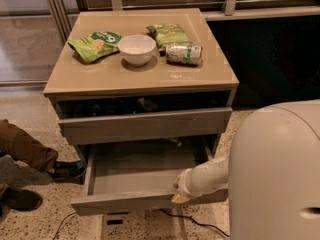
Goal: Close middle drawer
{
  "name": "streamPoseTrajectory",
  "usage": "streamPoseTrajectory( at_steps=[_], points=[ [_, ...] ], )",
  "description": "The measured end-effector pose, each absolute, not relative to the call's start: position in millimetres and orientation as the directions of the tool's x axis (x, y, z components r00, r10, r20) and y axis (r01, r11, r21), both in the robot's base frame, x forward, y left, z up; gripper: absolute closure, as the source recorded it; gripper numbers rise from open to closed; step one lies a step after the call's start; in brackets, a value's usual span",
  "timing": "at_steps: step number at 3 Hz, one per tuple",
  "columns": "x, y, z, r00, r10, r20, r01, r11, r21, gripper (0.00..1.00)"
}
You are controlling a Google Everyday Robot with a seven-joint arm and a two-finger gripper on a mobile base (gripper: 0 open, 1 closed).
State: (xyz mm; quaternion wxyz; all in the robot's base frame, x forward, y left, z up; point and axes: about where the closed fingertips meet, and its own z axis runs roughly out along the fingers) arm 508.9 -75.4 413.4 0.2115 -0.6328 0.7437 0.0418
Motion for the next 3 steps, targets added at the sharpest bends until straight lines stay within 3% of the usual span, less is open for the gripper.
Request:
streamPoseTrajectory(
  at_steps=[3],
  points=[
    [528,-76,418,-0.045,-0.932,-0.360,-0.962,0.138,-0.237,1.00]
  ],
)
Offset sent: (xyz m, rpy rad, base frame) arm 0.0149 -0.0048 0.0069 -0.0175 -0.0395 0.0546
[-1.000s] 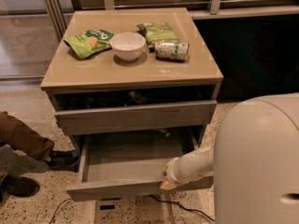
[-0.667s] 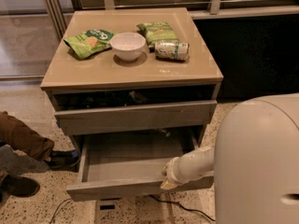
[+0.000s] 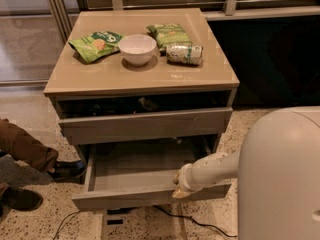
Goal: Close middle drawer
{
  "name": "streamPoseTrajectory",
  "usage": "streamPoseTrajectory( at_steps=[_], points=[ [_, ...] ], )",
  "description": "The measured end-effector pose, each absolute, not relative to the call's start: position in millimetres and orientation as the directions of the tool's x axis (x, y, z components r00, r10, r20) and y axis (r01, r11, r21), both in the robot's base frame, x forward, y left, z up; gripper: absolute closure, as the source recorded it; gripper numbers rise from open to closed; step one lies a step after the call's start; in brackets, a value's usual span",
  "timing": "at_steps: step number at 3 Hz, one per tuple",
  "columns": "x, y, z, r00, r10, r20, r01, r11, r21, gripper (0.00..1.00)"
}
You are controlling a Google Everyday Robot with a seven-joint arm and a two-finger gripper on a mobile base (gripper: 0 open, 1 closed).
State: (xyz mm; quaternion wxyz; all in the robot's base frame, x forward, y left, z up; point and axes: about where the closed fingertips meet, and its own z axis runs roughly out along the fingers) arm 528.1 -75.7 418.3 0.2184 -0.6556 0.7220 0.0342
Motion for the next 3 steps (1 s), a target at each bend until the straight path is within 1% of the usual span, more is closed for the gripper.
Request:
streamPoseTrajectory(
  at_steps=[3],
  points=[
    [564,-69,417,-0.012,-0.932,-0.361,-0.955,0.118,-0.274,1.00]
  ],
)
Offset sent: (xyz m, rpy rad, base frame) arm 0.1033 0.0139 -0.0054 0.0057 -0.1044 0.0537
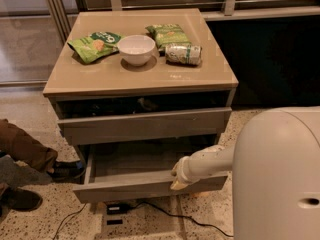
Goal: Close middle drawer
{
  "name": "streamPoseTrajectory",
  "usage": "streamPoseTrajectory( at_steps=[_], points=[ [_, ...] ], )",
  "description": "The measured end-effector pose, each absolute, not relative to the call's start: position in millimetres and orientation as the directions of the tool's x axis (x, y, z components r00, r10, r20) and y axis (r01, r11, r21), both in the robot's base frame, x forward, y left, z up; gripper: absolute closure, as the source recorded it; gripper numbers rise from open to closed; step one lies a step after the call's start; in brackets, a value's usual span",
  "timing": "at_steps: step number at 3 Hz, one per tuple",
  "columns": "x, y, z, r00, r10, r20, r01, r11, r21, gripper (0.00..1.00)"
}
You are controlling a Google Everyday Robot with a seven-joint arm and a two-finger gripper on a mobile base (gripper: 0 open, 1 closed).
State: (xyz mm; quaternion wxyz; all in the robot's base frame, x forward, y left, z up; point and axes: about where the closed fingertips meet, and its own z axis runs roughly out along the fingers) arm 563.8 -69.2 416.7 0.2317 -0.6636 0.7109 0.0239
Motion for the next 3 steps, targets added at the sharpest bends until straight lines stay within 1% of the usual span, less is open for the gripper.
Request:
streamPoseTrajectory(
  at_steps=[2,3],
  points=[
    [583,-67,416,-0.008,-0.934,-0.358,-0.947,0.121,-0.296,1.00],
    [594,-68,416,-0.010,-0.933,-0.359,-0.944,0.127,-0.305,0.77]
  ],
)
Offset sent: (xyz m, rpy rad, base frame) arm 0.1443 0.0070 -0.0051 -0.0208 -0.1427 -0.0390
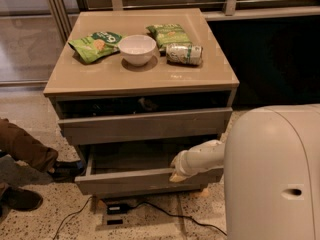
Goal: Close middle drawer
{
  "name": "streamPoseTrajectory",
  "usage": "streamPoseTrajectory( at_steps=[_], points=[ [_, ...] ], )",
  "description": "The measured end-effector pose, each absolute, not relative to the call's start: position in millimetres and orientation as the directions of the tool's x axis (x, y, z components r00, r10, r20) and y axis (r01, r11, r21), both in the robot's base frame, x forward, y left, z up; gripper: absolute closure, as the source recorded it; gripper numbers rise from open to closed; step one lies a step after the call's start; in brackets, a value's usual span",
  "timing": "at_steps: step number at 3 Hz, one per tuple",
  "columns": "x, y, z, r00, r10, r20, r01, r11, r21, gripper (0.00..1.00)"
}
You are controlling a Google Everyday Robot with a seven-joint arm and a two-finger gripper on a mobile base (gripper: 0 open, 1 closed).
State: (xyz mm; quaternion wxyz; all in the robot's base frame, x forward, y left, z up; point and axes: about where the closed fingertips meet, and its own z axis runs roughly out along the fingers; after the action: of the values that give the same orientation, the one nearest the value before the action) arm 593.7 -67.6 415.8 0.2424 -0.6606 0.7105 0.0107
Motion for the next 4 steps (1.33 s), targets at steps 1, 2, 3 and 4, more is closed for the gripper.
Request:
streamPoseTrajectory(
  at_steps=[1,2,3,4],
  points=[
    [594,-68,416,-0.010,-0.933,-0.359,-0.944,0.127,-0.305,0.55],
    [594,-68,416,-0.010,-0.933,-0.359,-0.944,0.127,-0.305,0.31],
    [594,-68,416,-0.010,-0.933,-0.359,-0.944,0.127,-0.305,0.00],
    [586,-73,430,-0.021,-0.936,-0.352,-0.943,0.136,-0.303,0.00]
  ],
)
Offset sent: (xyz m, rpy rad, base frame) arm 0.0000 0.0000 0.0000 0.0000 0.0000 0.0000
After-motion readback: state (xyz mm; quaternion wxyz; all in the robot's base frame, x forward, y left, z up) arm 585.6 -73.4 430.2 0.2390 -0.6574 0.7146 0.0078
